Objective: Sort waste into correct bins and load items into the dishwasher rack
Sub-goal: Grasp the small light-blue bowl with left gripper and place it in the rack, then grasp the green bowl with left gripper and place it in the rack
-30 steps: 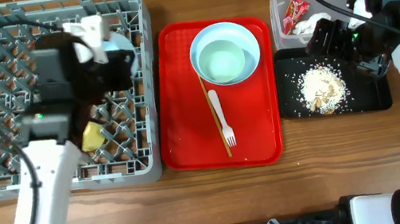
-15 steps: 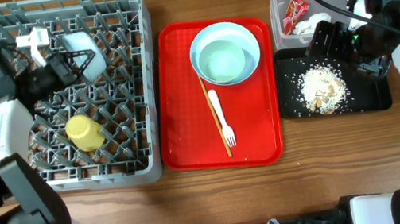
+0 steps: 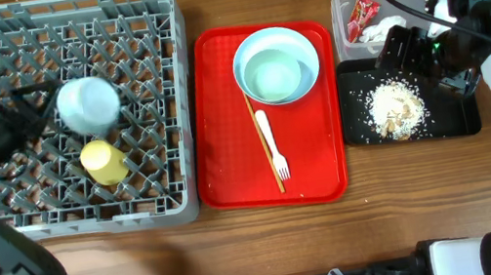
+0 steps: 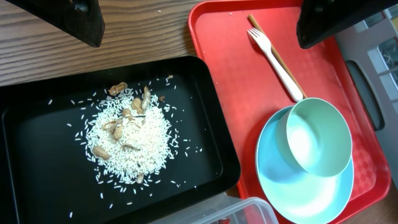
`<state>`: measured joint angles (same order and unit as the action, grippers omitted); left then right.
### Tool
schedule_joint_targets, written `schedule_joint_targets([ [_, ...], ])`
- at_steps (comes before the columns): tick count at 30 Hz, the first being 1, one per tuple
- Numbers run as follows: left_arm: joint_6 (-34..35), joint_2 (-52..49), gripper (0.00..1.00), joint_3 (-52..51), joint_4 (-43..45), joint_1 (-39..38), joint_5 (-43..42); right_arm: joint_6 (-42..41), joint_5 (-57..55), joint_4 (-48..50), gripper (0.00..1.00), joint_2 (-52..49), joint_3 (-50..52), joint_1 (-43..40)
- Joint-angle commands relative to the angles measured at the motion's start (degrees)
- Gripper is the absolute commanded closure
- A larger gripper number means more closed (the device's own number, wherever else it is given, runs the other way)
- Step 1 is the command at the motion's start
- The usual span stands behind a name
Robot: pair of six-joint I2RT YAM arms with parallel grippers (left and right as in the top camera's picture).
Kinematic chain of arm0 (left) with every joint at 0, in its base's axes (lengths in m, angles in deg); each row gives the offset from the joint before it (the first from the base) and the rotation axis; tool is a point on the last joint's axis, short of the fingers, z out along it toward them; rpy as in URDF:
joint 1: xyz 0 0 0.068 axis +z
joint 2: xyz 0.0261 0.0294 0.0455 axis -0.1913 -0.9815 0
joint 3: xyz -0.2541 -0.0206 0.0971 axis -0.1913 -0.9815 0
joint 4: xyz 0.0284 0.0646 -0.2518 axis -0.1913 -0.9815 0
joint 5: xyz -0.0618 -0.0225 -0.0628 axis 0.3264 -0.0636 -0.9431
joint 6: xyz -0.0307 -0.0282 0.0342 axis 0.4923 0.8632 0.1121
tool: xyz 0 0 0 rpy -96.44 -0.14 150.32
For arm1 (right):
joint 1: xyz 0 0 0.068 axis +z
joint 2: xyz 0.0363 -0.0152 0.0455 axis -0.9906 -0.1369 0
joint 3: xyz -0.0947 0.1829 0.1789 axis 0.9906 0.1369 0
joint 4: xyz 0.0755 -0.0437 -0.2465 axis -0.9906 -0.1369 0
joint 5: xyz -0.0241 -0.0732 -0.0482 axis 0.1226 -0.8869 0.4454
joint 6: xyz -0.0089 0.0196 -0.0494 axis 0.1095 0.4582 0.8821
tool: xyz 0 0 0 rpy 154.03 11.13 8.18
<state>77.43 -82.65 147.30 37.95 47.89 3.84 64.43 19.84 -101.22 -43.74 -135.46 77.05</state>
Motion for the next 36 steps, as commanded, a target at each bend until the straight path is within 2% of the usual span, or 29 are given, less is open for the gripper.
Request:
schedule_joint_targets([
  [1,2.23,8.9,0.0,0.39,0.02,0.94,5.09,-0.61,-1.03,-0.2,0.0,1.22,-1.01,-0.13],
  [3,2.25,13.79,0.0,0.37,-0.31,-0.87,7.69,-0.44,-1.05,-0.5,0.0,1.22,-1.01,-0.13],
  [5,2.23,19.37,0.0,0.37,-1.18,-6.32,12.31,-0.13,-1.09,-0.63,0.0,1.22,-1.01,-0.13],
  [9,2.23,24.28,0.0,0.37,-1.46,-24.37,27.06,-0.28,-3.63,-2.25,0.0,1.22,-1.03,-0.15],
  [11,2.21,23.87,0.0,0.37,-1.09,-35.91,38.95,-4.33,-10.99,-4.98,0.0,1.22,-1.03,-0.83],
  [14,2.27,20.87,0.0,3.23,0.63,-52.83,52.98,-3.58,-11.89,-7.39,0.0,1.31,-1.07,-4.33],
  [17,2.19,14.51,0.0,12.7,-2.75,-61.11,59.23,-2.69,-11.87,-8.41,0.0,1.79,-1.07,-7.02],
  [20,2.16,5.2,0.0,21.64,-2.6,-66.4,59.71,-1.6,-11.67,-8.55,0.0,1.92,-1.07,-8.02],
  [25,1.55,-7.17,0.0,21.7,3.43,-72.74,59.74,-0.68,-11.65,-8.37,0.0,1.9,-1.07,-8.02],
  [32,0.26,-19.15,0.0,21.68,1.11,-75.93,61.0,-0.63,-11.65,-8.26,0.0,1.9,-1.05,-8.02],
  [34,0.26,-19.78,0.08,21.68,-1.29,-75.97,62.49,-0.63,-11.65,-8.15,0.0,1.9,-1.05,-8.02],
  [36,0.26,-19.78,0.26,21.68,-4.13,-75.84,66.53,-0.63,-11.54,-8.15,0.0,1.9,-1.05,-8.02],
])
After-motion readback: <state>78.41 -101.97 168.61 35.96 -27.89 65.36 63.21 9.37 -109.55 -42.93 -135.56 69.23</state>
